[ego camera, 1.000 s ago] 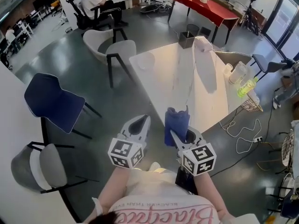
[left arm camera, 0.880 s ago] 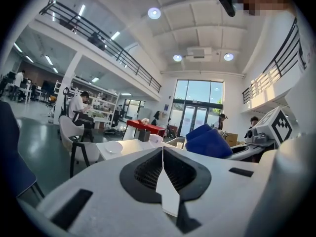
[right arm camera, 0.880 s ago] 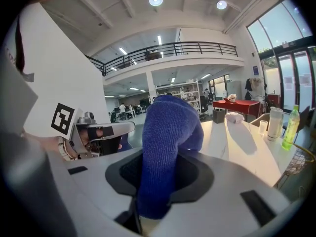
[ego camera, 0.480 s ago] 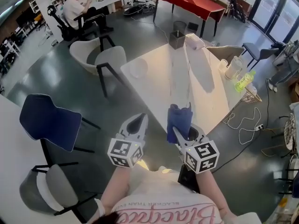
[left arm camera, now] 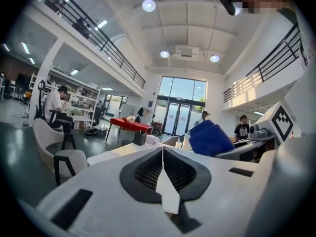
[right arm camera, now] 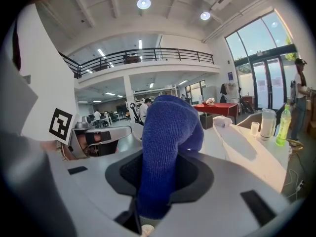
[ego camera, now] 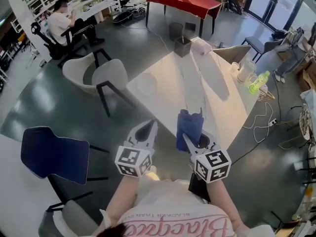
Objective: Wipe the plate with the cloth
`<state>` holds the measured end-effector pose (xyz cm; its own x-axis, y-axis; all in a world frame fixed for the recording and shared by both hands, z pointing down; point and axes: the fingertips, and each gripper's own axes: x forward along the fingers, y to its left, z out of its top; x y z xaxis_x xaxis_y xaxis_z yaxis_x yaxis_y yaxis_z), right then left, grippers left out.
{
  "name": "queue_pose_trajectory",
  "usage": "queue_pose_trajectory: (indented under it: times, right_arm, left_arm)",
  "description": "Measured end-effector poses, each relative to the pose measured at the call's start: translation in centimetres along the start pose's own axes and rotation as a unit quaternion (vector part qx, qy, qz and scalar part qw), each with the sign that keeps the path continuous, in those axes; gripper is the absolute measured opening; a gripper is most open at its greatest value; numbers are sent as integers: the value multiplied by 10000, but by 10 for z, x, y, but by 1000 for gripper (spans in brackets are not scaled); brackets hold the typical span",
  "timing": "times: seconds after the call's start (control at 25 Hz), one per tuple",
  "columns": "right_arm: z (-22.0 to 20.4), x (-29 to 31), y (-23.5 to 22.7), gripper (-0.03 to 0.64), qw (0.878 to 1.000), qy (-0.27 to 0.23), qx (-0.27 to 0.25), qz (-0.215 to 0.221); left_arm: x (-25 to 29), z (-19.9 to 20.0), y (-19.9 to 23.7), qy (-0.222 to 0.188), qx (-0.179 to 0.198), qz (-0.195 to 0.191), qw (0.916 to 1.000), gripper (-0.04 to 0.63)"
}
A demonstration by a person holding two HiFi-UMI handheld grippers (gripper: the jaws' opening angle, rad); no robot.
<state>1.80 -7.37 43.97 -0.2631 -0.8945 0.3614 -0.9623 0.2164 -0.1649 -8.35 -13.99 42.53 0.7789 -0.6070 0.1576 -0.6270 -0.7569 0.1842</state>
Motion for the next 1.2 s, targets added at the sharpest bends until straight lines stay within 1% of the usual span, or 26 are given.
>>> queue_pose_trajectory:
  times: [0.24,0.52,0.84,1.08,1.2]
  right_arm:
    - [11,45,22,111,9990,-62,171,-411]
    - [20,88,42,112,9985,1,53,-554]
    - [37,117,43,112,9980,96,-41,-627]
    - [34,148,32,111,9980,318,17,-540]
    - [37,168,26,111,9983,360,37,-450]
  left_arm:
    - [8,5,47,107,3,-429,9990,5]
    - [21,4,95,182,-51,-649,9977,5]
    - [35,9,135,241,-193,-569,9979,6]
    - [55,1,164,474,-352,-463,9972,5]
    - [69,-7,182,620,-507,-389,9960,6]
